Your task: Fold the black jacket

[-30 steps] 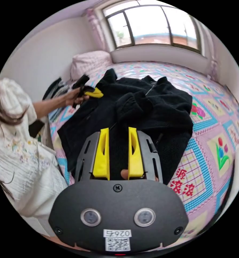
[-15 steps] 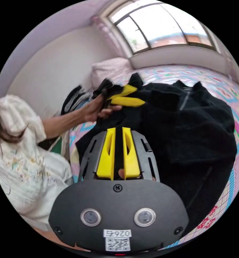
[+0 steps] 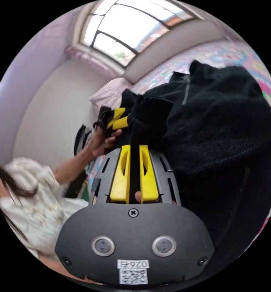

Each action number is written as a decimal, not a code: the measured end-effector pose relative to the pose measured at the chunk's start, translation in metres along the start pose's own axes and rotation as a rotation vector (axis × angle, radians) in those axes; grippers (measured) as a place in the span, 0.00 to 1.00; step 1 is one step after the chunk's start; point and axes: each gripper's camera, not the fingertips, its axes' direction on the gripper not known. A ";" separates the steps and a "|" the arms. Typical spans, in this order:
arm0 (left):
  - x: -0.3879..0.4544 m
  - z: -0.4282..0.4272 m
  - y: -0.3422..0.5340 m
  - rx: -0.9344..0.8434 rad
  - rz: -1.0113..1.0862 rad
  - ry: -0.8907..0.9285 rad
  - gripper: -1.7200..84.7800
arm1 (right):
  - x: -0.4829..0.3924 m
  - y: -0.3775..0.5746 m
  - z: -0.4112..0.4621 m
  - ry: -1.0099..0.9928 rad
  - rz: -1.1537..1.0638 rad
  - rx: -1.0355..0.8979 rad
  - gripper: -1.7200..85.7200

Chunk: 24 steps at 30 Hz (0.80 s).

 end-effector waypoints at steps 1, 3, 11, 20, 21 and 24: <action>0.014 -0.014 0.011 -0.007 0.046 0.028 0.13 | -0.011 0.005 -0.002 0.021 -0.064 -0.011 0.08; 0.031 -0.039 0.035 -0.029 0.086 -0.015 0.13 | -0.052 0.043 -0.009 0.144 -0.281 -0.106 0.10; 0.021 -0.032 0.079 -0.149 -0.060 -0.244 0.22 | 0.002 0.084 -0.058 0.123 0.012 -0.027 0.15; 0.065 0.064 0.073 -0.453 0.141 -0.526 0.04 | 0.020 0.061 -0.045 0.234 0.120 0.018 0.07; 0.064 0.061 0.076 -0.456 0.138 -0.531 0.05 | 0.013 0.064 -0.050 0.339 0.095 0.020 0.07; 0.039 0.037 0.093 -0.418 0.015 -0.478 0.08 | 0.017 0.074 -0.076 0.494 0.105 0.081 0.07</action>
